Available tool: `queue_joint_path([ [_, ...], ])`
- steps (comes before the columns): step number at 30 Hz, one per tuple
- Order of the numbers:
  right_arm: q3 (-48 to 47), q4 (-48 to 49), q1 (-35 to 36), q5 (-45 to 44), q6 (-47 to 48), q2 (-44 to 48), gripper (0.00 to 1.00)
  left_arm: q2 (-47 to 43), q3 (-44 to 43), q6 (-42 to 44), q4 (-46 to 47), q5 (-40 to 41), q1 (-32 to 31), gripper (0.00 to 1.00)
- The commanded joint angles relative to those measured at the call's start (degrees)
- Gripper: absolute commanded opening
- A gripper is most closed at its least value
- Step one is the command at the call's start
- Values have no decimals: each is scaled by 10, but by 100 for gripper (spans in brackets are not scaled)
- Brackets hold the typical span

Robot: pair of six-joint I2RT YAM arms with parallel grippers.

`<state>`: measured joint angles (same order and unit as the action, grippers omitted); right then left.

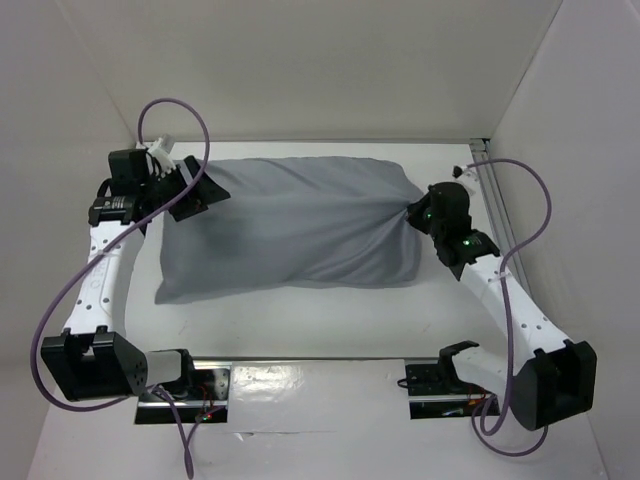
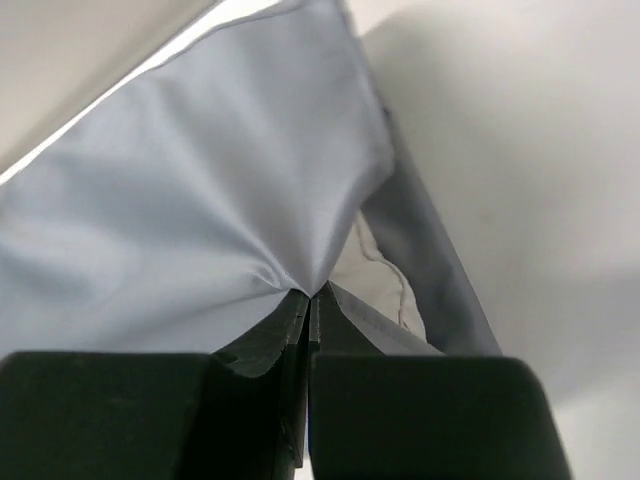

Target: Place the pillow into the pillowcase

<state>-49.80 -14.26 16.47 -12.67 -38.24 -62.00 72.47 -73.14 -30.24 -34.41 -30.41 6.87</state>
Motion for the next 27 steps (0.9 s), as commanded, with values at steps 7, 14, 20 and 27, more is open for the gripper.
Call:
queue_joint_path([
  [7,-116,-96,-91,-46,61,-38,60,-30,53,-8,2,54,0,89],
  [14,-179,-56,9,-25,110,-65,96,-11,63,-25,2,102,-18,89],
  [20,-165,4,22,87,99,-230,91,93,78,-25,47,195,-35,83],
  [27,-181,9,22,58,69,-364,96,235,-17,-25,102,200,-63,82],
])
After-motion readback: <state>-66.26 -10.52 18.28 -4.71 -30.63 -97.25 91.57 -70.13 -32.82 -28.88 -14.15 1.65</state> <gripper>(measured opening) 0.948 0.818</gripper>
